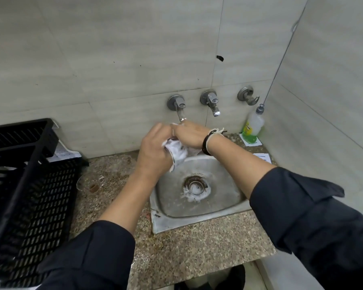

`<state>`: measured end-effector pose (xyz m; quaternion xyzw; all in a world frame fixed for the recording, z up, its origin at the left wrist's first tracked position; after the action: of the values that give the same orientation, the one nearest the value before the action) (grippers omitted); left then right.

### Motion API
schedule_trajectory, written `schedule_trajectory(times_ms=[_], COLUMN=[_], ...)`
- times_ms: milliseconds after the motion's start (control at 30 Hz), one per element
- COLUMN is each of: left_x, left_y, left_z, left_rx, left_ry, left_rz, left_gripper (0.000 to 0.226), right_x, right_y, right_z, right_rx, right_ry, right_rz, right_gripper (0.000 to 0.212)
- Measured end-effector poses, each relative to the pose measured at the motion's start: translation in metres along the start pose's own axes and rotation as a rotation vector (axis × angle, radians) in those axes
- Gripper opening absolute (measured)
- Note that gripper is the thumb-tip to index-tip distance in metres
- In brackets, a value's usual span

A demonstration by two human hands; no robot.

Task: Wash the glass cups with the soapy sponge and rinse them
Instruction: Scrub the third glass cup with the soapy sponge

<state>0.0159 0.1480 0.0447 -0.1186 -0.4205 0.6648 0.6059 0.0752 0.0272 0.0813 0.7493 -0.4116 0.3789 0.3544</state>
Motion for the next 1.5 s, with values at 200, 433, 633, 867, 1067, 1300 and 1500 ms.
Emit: schedule_trajectory(times_ms=[200,433,633,867,1067,1300,1500], left_x=[-0.003,-0.004,-0.011,-0.010,0.001,-0.010,-0.019], left_y=[0.012,0.004,0.020,0.028,0.025,0.032,0.042], left_z=[-0.008,-0.014,-0.025,-0.030,-0.029,-0.017,-0.033], left_rx=[-0.072,0.204,0.793,0.704,0.592,0.609,0.769], left_ry=[-0.266,-0.204,0.520,0.260,0.081,0.484,0.533], left_rz=[-0.019,0.069,0.546,0.331,0.204,0.466,0.338], left_gripper=[0.024,0.029,0.031,0.010,0.037,0.030,0.046], right_x=[-0.005,-0.029,-0.062,-0.085,-0.095,-0.076,-0.084], right_y=[0.003,0.014,0.028,0.051,0.061,0.052,0.050], right_z=[0.007,0.007,0.011,0.001,-0.011,0.008,0.020], right_rx=[-0.043,-0.223,-0.229,0.023,0.178,0.016,-0.058], right_ry=[-0.279,-0.349,-0.724,-0.300,0.256,-0.031,-0.020], right_rz=[-0.268,0.313,0.461,0.687,0.539,0.867,0.688], right_gripper=[0.035,0.055,0.029,0.054,0.084,0.057,0.050])
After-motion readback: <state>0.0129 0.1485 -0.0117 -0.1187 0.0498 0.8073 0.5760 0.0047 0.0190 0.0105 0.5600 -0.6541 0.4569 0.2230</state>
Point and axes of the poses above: each hand's wrist, its own y-axis away from the middle knuckle, its own x-axis out of the back of the hand, z = x × y, the point moved 2 cm from there along -y, towards the middle knuckle, and after that the axes turned 15 degrees about y, right-handed, at the moved point
